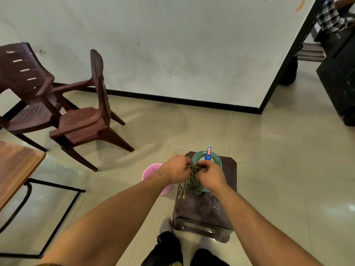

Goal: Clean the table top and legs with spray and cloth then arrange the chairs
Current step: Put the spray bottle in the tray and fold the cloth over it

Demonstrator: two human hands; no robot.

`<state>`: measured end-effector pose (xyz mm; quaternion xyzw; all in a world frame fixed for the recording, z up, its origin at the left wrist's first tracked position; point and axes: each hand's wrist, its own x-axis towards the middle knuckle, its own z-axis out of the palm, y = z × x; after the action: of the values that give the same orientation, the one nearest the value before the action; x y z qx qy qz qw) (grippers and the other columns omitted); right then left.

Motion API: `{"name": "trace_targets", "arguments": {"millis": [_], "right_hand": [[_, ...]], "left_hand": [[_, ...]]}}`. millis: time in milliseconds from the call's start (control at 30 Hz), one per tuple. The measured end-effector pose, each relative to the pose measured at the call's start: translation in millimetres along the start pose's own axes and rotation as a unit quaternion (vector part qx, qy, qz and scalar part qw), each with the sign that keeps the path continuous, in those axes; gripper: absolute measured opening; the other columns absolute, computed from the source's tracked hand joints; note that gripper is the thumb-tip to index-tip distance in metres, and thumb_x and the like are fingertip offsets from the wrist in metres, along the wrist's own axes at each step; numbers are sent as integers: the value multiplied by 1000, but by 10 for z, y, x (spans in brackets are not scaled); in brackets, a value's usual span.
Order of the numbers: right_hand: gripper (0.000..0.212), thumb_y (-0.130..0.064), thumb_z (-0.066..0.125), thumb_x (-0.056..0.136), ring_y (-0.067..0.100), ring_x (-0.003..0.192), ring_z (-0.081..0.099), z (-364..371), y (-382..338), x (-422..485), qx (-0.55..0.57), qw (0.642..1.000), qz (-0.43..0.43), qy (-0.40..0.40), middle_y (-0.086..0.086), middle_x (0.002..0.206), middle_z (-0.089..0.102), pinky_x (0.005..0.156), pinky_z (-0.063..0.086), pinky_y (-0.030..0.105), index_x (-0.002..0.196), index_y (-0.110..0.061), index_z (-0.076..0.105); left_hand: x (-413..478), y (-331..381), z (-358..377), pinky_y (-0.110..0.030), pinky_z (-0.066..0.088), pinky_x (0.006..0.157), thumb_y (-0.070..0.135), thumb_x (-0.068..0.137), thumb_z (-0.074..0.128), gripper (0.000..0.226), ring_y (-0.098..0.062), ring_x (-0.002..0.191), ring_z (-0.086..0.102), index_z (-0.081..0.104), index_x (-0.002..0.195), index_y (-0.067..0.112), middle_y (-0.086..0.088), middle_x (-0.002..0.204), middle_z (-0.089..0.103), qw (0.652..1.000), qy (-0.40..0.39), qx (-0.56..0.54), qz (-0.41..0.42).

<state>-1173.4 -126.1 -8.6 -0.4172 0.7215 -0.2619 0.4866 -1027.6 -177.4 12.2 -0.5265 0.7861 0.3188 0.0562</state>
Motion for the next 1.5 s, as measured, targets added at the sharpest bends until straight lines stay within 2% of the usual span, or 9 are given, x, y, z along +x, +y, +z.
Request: {"name": "trace_targets", "arguments": {"millis": [233,367,533,700,933,1067,1167,1300,1500], "right_hand": [[66,-23,68,89,25,130,41,-93,347,55,-277,956,-101,-3,7,145,38,104,45,39,149,-32,41],[35,-34,61,90,27,121,52,-194,477,93,-388,919,-62,-42,2,131,58,97,47,43,125,-29,62],[23,-29,51,97,30,99,67,-304,653,83,-343,938,-8,-45,9,109,73,81,54,36,107,-18,68],[63,-11,66,88,15,123,55,-242,508,23,-194,968,-119,-105,-8,134,56,106,40,25,146,-22,45],[38,-20,67,92,18,101,66,-171,361,99,-169,975,-140,-18,-6,113,68,94,54,38,128,-26,58],[13,-28,61,94,16,90,65,-312,372,150,-275,953,-125,2,-6,99,69,75,53,32,106,-25,65],[7,-30,56,94,10,87,56,-434,299,136,-251,945,-184,97,-10,92,60,74,49,29,93,-25,60],[8,-31,56,88,13,81,54,-566,160,94,-335,914,-227,-3,-10,85,58,77,48,35,84,-24,58],[9,-18,64,87,14,71,56,-682,118,229,-127,984,-128,4,-5,76,64,66,44,31,78,-20,62]], "left_hand": [[-54,121,-110,-38,56,79,17,90,48,23,-20,82,64,70,95,19,7,77,60,995,-21,61,75],[-68,99,-170,-39,56,81,19,89,46,24,-17,82,64,70,95,20,9,80,64,995,-15,53,85],[-99,-19,-235,-41,57,82,21,91,44,31,-21,86,66,71,106,16,-1,92,72,997,7,42,70],[-74,-37,-253,-40,55,83,15,95,47,25,-22,86,64,70,106,15,2,85,63,995,13,52,81],[-57,-72,-325,-40,57,81,18,93,47,24,-19,83,65,69,102,18,1,86,68,994,22,67,90],[-95,-142,-329,-38,56,85,18,96,46,27,-16,88,65,69,109,16,0,95,71,994,21,60,84],[-71,-283,-294,-40,56,88,25,99,42,28,-14,89,65,67,111,19,2,97,71,995,48,61,56],[-66,-403,-275,-43,56,91,28,101,42,27,-17,94,65,64,115,20,1,101,71,995,40,89,22],[-65,-382,-245,-39,57,85,22,98,47,23,-19,88,65,68,105,16,-3,94,71,998,59,31,19]]}}
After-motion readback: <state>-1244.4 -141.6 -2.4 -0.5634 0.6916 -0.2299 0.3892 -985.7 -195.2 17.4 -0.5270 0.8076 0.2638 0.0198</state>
